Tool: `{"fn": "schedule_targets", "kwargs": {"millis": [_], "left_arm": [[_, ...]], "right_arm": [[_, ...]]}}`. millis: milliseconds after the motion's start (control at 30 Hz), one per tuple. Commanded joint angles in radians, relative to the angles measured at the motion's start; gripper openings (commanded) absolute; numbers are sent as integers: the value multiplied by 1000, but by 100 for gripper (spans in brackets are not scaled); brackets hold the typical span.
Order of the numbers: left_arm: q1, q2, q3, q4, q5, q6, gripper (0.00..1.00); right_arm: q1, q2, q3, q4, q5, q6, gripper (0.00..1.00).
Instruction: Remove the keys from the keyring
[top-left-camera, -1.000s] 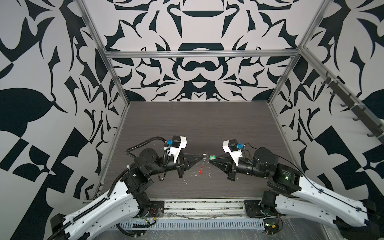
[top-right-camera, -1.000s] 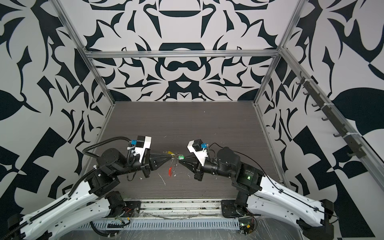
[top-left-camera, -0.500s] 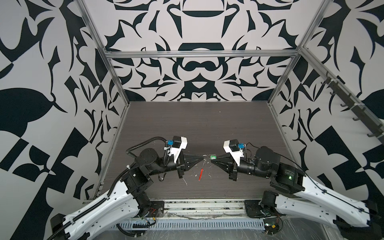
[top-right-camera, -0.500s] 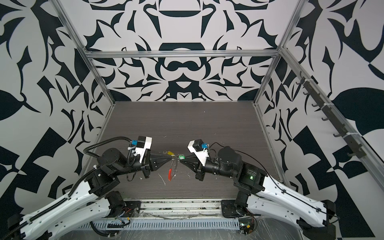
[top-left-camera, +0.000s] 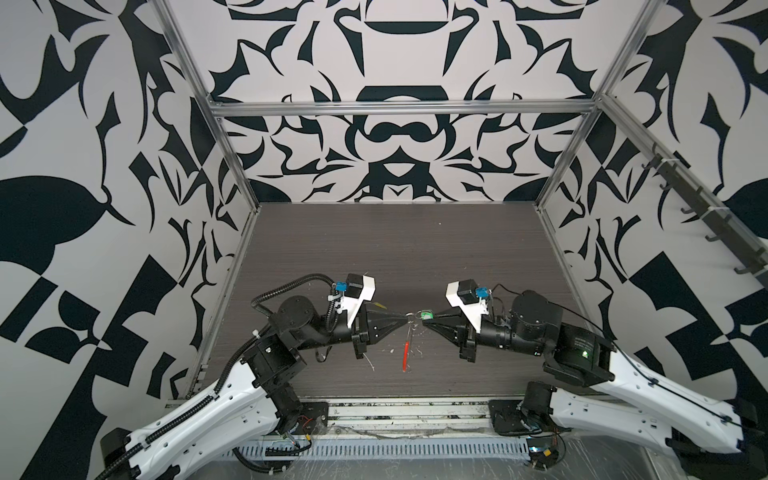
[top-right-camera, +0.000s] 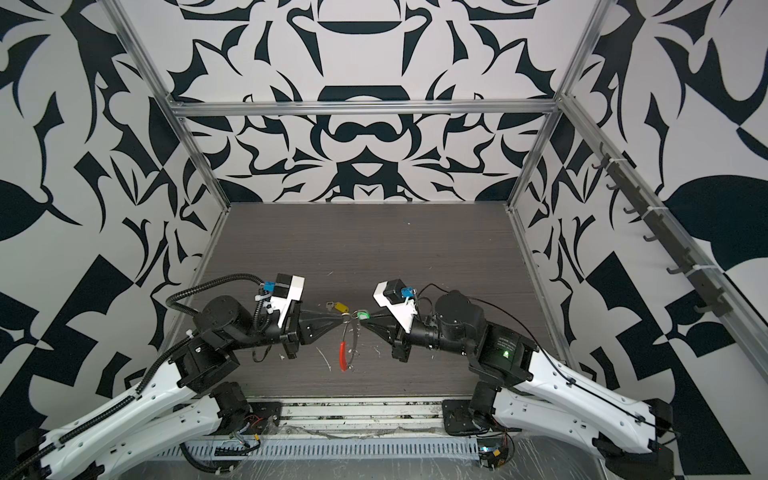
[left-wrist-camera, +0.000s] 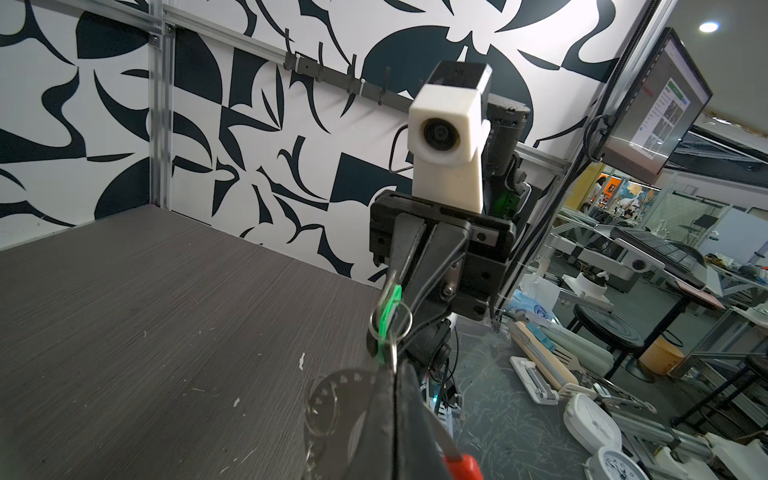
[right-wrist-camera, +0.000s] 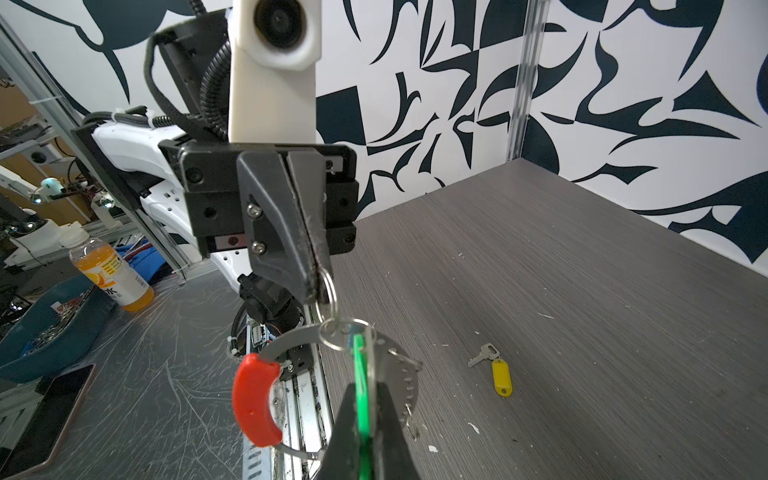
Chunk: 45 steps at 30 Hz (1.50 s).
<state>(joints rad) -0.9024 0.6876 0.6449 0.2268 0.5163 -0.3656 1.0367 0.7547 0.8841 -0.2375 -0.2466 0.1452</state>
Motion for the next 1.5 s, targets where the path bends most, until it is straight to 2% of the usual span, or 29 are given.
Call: {"fn": "schedule_targets", "kwargs": {"millis": [0,767,1000,1200,1467], "left_arm": [[4,-39,2,-8,95,11,0],[5,-4,18,82,143,28,0],[5,-4,25,78,156,26,0],[5,-3,32,46,156,28,0],[5,25,51,6,154,43,0]], "right_arm": [[-25,-34,79,62,139,1,0],[-26,-5,25,110,-141,-18,0],[-26,-31,-1,133,-103,-8,0],[-26,-50,50,75,-39,-32,0],[-26,11,140,34,-51,-46,0]]}}
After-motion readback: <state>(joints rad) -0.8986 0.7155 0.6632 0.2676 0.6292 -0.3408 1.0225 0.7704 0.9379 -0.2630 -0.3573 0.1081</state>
